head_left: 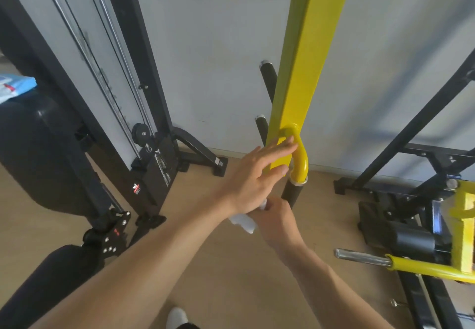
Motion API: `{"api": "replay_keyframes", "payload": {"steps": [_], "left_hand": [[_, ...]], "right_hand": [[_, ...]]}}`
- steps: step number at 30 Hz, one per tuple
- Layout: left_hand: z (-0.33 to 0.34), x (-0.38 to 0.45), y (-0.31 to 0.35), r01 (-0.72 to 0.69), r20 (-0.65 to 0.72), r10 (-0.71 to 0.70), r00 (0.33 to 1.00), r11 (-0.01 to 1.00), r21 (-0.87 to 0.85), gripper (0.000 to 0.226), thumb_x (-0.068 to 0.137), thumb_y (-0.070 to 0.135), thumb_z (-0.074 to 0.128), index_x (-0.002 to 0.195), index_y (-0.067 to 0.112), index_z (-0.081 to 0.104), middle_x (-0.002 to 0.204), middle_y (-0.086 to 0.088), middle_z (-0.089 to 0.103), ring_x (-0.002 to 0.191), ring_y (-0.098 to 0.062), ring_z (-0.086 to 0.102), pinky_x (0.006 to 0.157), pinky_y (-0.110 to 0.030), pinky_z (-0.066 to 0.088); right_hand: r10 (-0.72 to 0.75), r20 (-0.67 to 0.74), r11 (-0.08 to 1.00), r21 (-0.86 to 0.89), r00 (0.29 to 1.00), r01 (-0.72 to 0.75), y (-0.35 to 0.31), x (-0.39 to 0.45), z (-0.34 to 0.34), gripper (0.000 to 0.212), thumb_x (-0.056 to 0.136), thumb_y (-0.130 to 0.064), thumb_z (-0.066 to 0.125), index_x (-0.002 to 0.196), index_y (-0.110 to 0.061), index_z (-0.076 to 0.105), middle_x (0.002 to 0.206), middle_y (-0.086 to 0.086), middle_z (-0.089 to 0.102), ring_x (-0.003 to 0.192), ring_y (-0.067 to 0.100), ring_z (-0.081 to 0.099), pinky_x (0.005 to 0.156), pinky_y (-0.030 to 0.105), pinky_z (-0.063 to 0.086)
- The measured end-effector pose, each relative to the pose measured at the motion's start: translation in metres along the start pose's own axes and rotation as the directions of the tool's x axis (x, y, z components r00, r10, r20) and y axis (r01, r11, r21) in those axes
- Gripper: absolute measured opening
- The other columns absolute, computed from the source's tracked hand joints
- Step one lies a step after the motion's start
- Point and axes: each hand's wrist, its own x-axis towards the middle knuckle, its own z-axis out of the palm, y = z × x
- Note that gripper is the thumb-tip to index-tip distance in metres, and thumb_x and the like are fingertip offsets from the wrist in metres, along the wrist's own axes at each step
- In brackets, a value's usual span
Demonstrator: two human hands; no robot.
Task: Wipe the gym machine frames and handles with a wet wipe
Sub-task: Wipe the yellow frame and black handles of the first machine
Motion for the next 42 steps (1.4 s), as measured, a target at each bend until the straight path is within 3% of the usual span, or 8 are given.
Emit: {"api": "replay_keyframes", "payload": {"steps": [6, 12, 17, 21, 27, 31, 37, 42], "left_hand": [[-0.053, -0.009, -0.058, 0.16, -0.268, -0.206, 0.941, 0.97, -0.183, 0.036, 0.098, 0.029, 0.063, 0.134, 0.024, 0.061, 0.136, 0.017, 0.061, 0.122, 0.011, 0.054, 0.099, -0.004, 0.038], [-0.099, -0.004, -0.125, 0.287, -0.134, -0.34, 0.931, 0.906, -0.311, 0.023, 0.096, 0.026, 0.065, 0.118, 0.019, 0.067, 0.105, 0.019, 0.069, 0.093, 0.021, 0.062, 0.075, 0.003, 0.04], [-0.131, 0.031, -0.144, 0.363, 0.063, -0.361, 0.93, 0.881, -0.305, 0.023, 0.097, 0.038, 0.062, 0.114, 0.023, 0.069, 0.097, 0.017, 0.07, 0.09, 0.005, 0.065, 0.074, -0.007, 0.045], [-0.136, 0.056, -0.156, 0.47, 0.122, -0.462, 0.878, 0.787, -0.399, 0.018, 0.09, 0.046, 0.068, 0.09, 0.029, 0.073, 0.083, 0.016, 0.074, 0.079, 0.003, 0.067, 0.074, -0.016, 0.052], [-0.141, 0.094, -0.171, 0.394, 0.163, -0.359, 0.919, 0.86, -0.324, 0.022, 0.089, 0.038, 0.072, 0.096, 0.018, 0.078, 0.096, -0.005, 0.079, 0.1, -0.026, 0.073, 0.093, -0.044, 0.055], [-0.133, 0.125, -0.178, 0.352, 0.166, -0.316, 0.934, 0.895, -0.273, 0.019, 0.092, 0.043, 0.066, 0.095, 0.028, 0.078, 0.093, 0.009, 0.078, 0.087, -0.016, 0.073, 0.092, -0.045, 0.056], [-0.107, 0.168, -0.184, 0.265, 0.139, -0.246, 0.959, 0.954, -0.139, 0.028, 0.095, 0.038, 0.064, 0.121, 0.028, 0.069, 0.113, 0.016, 0.07, 0.099, 0.002, 0.062, 0.075, -0.002, 0.041], [-0.092, 0.19, -0.197, 0.222, 0.242, -0.19, 0.952, 0.968, -0.116, 0.02, 0.096, 0.031, 0.064, 0.11, 0.02, 0.071, 0.102, 0.013, 0.072, 0.089, 0.005, 0.063, 0.072, 0.005, 0.037]], "right_hand": [[0.004, -0.133, 0.923, 0.381, 0.991, 0.047, -0.033, 0.017, 0.036, 0.023, 0.086, -0.022, 0.076, 0.107, -0.015, 0.071, 0.091, 0.001, 0.078, 0.082, 0.015, 0.074, 0.069, 0.027, 0.058], [0.188, -0.324, 0.795, 0.605, 0.927, 0.05, -0.067, 0.056, 0.081, 0.026, 0.093, -0.025, 0.068, 0.115, -0.012, 0.068, 0.102, 0.004, 0.076, 0.089, 0.018, 0.073, 0.066, 0.024, 0.056], [0.372, -0.228, 0.417, 0.907, 0.9, 0.057, -0.102, 0.085, 0.106, 0.018, 0.097, -0.012, 0.062, 0.114, -0.008, 0.066, 0.093, 0.006, 0.077, 0.073, 0.015, 0.075, 0.059, 0.026, 0.058], [0.347, -0.168, 0.324, 0.945, 0.923, 0.05, -0.106, 0.099, 0.113, 0.025, 0.101, -0.002, 0.046, 0.12, 0.003, 0.062, 0.103, 0.017, 0.075, 0.085, 0.025, 0.074, 0.081, 0.037, 0.057], [0.296, -0.221, 0.487, 0.872, 0.929, 0.052, -0.107, 0.124, 0.104, 0.035, 0.097, -0.031, 0.059, 0.126, -0.013, 0.065, 0.121, 0.01, 0.071, 0.111, 0.025, 0.068, 0.092, 0.04, 0.054], [0.358, -0.583, 0.654, 0.714, 0.729, 0.25, -0.118, 0.145, 0.105, 0.023, 0.094, -0.024, 0.065, 0.114, -0.015, 0.072, 0.105, 0.003, 0.076, 0.102, 0.02, 0.071, 0.082, 0.031, 0.059], [0.204, -0.914, 0.792, 0.365, 0.351, 0.49, -0.139, 0.172, 0.096, 0.019, 0.101, -0.02, 0.055, 0.111, -0.027, 0.07, 0.119, -0.006, 0.069, 0.108, -0.002, 0.063, 0.087, 0.008, 0.046], [-0.142, -0.919, 0.964, -0.044, 0.368, 0.262, -0.119, 0.192, 0.093, 0.027, 0.101, -0.016, 0.051, 0.118, -0.024, 0.07, 0.132, -0.01, 0.063, 0.128, 0.003, 0.05, 0.103, 0.02, 0.042]]}}
